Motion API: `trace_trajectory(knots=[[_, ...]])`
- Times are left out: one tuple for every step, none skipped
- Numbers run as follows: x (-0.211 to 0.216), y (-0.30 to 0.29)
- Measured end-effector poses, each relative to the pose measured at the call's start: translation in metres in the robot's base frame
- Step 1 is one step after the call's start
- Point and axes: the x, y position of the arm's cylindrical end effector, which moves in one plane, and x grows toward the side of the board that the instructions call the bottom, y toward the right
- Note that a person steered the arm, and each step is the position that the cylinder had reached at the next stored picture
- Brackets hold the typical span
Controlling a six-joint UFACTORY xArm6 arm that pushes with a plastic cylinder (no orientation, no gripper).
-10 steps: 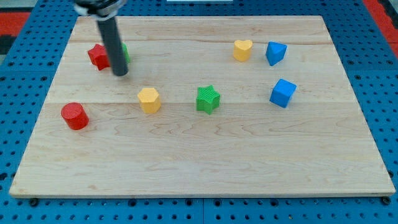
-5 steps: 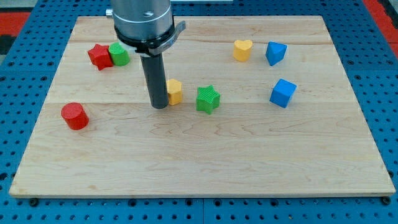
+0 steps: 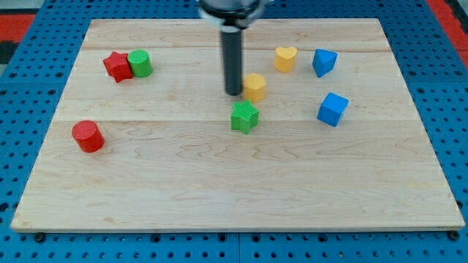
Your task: Push the yellow blocks towards the blue triangle
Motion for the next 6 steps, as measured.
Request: trace_trajectory(knots=[[-0.006, 0.033], [0.011, -0.002], [0.021, 0.014], [0.034, 0.036], [0.062, 0.049], [0.084, 0.072]])
